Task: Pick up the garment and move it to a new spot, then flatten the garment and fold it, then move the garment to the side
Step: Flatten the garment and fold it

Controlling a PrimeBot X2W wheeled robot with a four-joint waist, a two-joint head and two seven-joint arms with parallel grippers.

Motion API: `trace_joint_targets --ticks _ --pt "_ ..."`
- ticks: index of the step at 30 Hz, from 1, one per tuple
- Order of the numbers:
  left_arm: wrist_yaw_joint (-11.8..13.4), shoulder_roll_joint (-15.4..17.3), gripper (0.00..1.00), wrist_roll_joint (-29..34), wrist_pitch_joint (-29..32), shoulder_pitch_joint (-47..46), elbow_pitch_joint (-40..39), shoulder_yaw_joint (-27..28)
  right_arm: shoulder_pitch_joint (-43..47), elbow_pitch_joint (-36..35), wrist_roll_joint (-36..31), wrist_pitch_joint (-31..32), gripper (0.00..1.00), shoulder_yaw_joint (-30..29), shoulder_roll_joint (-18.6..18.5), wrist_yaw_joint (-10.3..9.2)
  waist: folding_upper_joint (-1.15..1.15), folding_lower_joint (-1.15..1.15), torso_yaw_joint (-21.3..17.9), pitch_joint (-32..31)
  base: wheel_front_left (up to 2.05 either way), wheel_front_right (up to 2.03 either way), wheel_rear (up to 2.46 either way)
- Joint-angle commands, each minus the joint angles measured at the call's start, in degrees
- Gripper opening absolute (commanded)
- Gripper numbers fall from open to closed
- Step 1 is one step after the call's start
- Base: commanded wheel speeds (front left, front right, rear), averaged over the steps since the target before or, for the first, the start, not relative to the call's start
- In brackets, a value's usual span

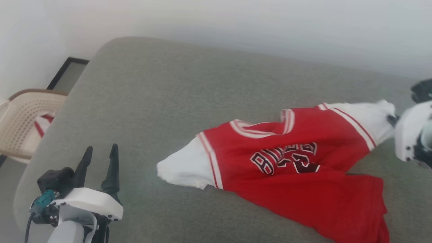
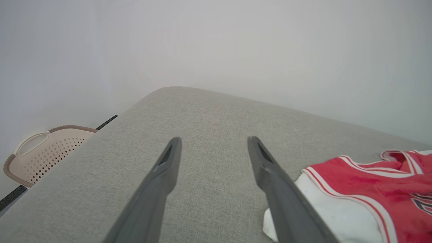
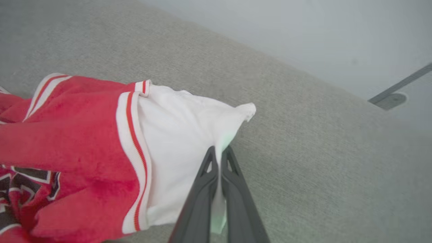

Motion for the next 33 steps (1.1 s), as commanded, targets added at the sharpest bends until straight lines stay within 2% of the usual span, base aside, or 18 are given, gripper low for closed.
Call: trace_joint_targets --ticks 1,10,17,18,19,20,27,33 --pt "-0.33 0.16 1.0 0.69 -0.22 0.52 0.12 0.37 1.76 0.49 0.71 -0.82 0.0 -0.77 -0.72 -0.11 0.0 0.0 -1.17 -0.69 0.0 0.0 0.0" --pt "-1.07 0.55 1.0 0.84 -0.22 0.24 0.45 0.52 8.99 2.89 3.52 -2.63 0.0 -4.84 -2.2 -0.11 0.0 0.0 -2.99 -0.55 0.0 0.0 0.0" --pt "-1.62 1.12 1.0 0.87 -0.22 -0.98 1.23 -0.02 13.49 5.04 4.78 -4.05 0.0 -7.33 0.01 -0.1 0.0 0.0 -3.76 0.35 0.0 0.0 0.0" --pt "-1.69 1.32 1.0 0.79 -0.21 -1.18 1.34 -0.08 13.41 5.41 4.76 -4.33 0.29 -7.65 0.57 -0.11 0.0 0.0 -3.97 0.44 0.0 0.0 0.0" --pt "-1.77 1.47 1.0 0.79 -0.21 -1.35 1.48 -0.16 13.23 5.79 4.46 -4.47 0.71 -7.76 1.14 -0.11 0.0 0.0 -4.18 0.48 0.0 0.0 0.0" --pt "-1.85 1.63 1.0 0.67 -0.17 -1.43 1.65 -0.12 13.0 6.16 4.07 -4.6 1.0 -7.78 1.62 -0.11 0.0 0.0 -4.43 0.5 0.0 0.0 0.0" --pt "-2.4 3.32 1.0 0.1 1.42 -2.3 1.76 -0.89 11.05 4.89 1.82 -7.48 1.0 -8.62 2.91 -0.1 0.0 0.0 -7.23 0.09 0.0 0.0 0.0" --pt "-2.9 4.87 1.0 -0.39 4.5 -3.43 1.06 -2.51 10.51 2.54 -2.33 -17.64 1.0 -11.52 2.52 -0.1 0.0 0.0 -10.41 -0.01 0.0 0.0 0.0"
